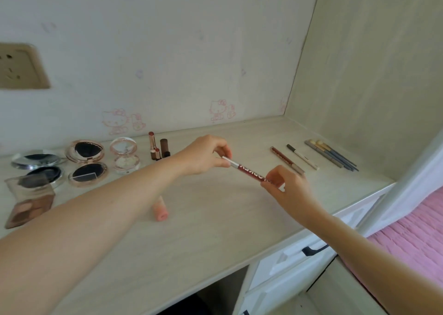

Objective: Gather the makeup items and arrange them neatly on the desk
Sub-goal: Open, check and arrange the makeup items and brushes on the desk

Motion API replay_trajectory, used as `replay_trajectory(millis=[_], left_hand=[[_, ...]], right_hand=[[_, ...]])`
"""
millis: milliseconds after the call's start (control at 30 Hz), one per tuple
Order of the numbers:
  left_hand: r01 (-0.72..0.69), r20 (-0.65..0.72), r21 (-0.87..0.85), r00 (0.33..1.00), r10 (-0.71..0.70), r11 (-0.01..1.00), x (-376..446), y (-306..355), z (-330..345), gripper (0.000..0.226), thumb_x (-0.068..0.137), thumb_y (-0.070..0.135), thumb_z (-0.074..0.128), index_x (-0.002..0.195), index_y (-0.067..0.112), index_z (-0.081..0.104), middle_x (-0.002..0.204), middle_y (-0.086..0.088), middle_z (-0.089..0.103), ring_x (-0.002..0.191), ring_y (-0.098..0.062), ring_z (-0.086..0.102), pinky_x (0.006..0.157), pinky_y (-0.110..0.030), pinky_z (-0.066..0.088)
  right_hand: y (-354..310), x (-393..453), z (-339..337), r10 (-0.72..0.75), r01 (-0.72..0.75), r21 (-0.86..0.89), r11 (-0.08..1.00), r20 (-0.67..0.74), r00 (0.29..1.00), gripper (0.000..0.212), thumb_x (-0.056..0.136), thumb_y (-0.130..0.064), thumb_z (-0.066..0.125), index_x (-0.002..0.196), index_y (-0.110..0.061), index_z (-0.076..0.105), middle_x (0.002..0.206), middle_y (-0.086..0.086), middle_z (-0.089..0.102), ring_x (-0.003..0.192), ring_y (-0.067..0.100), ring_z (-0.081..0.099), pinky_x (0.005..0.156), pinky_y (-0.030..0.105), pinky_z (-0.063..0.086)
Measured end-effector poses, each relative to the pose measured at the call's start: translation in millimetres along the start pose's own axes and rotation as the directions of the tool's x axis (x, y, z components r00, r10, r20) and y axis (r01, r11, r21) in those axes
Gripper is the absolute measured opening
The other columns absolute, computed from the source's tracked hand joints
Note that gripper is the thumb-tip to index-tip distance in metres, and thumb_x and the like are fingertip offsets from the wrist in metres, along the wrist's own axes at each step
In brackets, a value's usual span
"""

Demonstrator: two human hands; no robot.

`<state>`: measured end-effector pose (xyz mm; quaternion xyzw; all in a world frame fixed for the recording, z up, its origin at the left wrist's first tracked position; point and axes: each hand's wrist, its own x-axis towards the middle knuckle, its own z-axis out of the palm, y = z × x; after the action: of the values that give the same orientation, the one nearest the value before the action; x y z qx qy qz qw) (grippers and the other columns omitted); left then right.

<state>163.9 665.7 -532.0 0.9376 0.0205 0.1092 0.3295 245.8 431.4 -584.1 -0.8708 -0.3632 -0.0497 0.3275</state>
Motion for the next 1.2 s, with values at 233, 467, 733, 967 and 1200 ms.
replay_trajectory(millis=[233, 467, 733, 967, 1200], left_hand=[[0.092, -0.129, -0.323, 0.982, -0.140, 0.942, -70, -3, -49, 0.018, 0.079, 0.006, 0.075, 0.088, 0.021, 0.069, 0.088, -0.001, 0.073, 0.076, 0.001, 0.065, 0.074, -0.012, 0.048], [0.131, -0.144, -0.744, 0.926, -0.349, 0.655, -139, -16, -74, 0.027, 0.088, -0.006, 0.060, 0.110, 0.009, 0.065, 0.099, -0.015, 0.071, 0.096, -0.023, 0.070, 0.086, -0.035, 0.057], [0.008, -0.131, -0.969, 0.832, -0.540, 0.246, -191, -29, -80, 0.029, 0.090, -0.006, 0.054, 0.116, 0.004, 0.062, 0.111, -0.021, 0.066, 0.102, -0.033, 0.067, 0.080, -0.041, 0.059], [-0.037, -0.134, -0.986, 0.767, -0.628, 0.165, -211, -28, -74, 0.021, 0.090, 0.000, 0.058, 0.108, -0.001, 0.066, 0.102, -0.016, 0.071, 0.092, -0.021, 0.069, 0.082, -0.030, 0.058], [-0.035, -0.198, -0.967, 0.728, -0.657, 0.252, -230, -23, -66, 0.024, 0.086, 0.000, 0.064, 0.110, -0.002, 0.063, 0.087, -0.015, 0.072, 0.079, -0.022, 0.070, 0.067, -0.030, 0.058]], right_hand=[[-71, -21, 13, 0.001, -0.027, 0.198, 0.980, 0.131, 0.991, 0.008, 0.086, -0.025, 0.067, 0.092, -0.031, 0.066, 0.084, -0.015, 0.070, 0.081, -0.002, 0.063, 0.078, 0.018, 0.052], [-144, -35, 29, -0.027, -0.086, 0.407, 0.909, 0.264, 0.964, 0.010, 0.081, -0.020, 0.071, 0.091, -0.024, 0.069, 0.080, -0.007, 0.073, 0.072, 0.004, 0.066, 0.066, 0.016, 0.052], [-196, -49, 51, -0.002, -0.231, 0.519, 0.823, 0.409, 0.912, 0.011, 0.080, -0.020, 0.075, 0.089, -0.016, 0.072, 0.080, -0.002, 0.075, 0.062, 0.001, 0.061, 0.057, 0.012, 0.046], [-228, -57, 76, 0.027, -0.258, 0.573, 0.778, 0.379, 0.925, 0.011, 0.077, -0.019, 0.078, 0.082, -0.014, 0.071, 0.077, 0.003, 0.074, 0.054, -0.003, 0.057, 0.051, 0.009, 0.042], [-249, -59, 88, -0.024, -0.216, 0.620, 0.754, 0.355, 0.934, 0.010, 0.081, -0.019, 0.074, 0.085, -0.010, 0.071, 0.076, 0.000, 0.074, 0.056, -0.002, 0.058, 0.053, 0.010, 0.044]])
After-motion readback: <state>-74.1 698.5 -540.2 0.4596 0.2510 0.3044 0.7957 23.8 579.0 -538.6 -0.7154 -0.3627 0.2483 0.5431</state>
